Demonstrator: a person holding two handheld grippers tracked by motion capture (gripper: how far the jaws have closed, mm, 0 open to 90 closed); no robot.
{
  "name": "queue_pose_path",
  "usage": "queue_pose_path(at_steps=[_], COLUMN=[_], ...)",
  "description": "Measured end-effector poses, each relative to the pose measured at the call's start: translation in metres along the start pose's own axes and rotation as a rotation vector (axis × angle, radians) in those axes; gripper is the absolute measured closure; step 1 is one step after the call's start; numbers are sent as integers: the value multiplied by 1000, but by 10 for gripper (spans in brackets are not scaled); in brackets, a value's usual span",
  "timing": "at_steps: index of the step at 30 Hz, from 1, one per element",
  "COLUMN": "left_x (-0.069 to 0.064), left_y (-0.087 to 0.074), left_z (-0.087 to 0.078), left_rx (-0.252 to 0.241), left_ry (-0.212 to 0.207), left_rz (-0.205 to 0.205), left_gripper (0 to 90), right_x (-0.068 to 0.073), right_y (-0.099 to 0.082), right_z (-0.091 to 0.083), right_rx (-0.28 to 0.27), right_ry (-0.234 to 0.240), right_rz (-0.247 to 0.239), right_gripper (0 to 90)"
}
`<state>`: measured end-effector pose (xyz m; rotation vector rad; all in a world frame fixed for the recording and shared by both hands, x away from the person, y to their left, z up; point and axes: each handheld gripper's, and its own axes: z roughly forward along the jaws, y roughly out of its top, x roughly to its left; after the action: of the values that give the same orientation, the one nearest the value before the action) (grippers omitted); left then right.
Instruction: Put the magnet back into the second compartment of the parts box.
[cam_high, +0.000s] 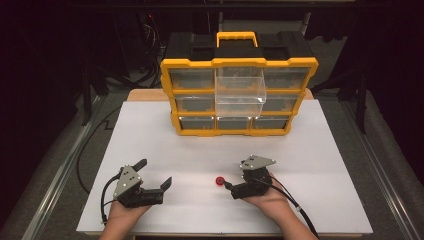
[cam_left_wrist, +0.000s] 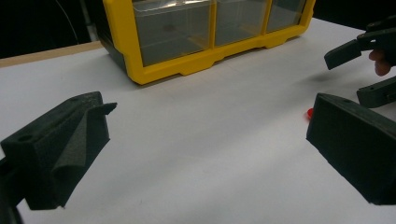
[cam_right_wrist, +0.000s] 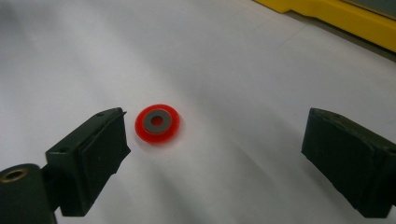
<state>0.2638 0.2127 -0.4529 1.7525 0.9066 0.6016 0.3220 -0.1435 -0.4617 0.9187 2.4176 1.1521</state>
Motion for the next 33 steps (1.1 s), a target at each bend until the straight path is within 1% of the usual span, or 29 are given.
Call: queue_pose_path(at_steps=[4, 7, 12, 15, 17, 20, 23, 26, 29, 32, 33], left_x=[-1, -1, 0, -1, -1, 0, 1, 0, 0, 0, 0], left_y=[0, 0, 0, 0, 0, 0, 0, 0, 0, 0, 0], left_z=[0, 1, 1, 0, 0, 1, 1, 0, 0, 0, 1], left_rx=[0, 1, 0, -2, -2, -6, -6, -7, -6, -5, -4], left_ry=[-3, -5, -3, -6, -9, -11, -12, -14, -14, -13, -13], left_rz=[5, 4, 1, 5, 7, 5, 4, 4, 4, 2, 2], left_gripper=[4, 4, 4, 4, 4, 4, 4, 4, 4, 4, 4], right_x=[3, 4, 5, 6, 8, 11, 12, 13, 15, 16, 16], right_y=[4, 7, 11, 12, 11, 12, 12, 13, 13, 12, 12], right_z=[3, 6, 13, 16, 17, 16, 16, 17, 18, 18, 19], right_rx=[0, -3, 1, 5, 11, 45, 57, 65, 86, 104, 112], right_ry=[16, 32, 57, 68, 77, 91, 104, 127, 131, 126, 124], right_rz=[-4, -10, -12, -15, -15, -33, -38, -39, -39, -66, -68], right_gripper=[110, 151, 192, 236, 295, 394, 470, 509, 527, 550, 555])
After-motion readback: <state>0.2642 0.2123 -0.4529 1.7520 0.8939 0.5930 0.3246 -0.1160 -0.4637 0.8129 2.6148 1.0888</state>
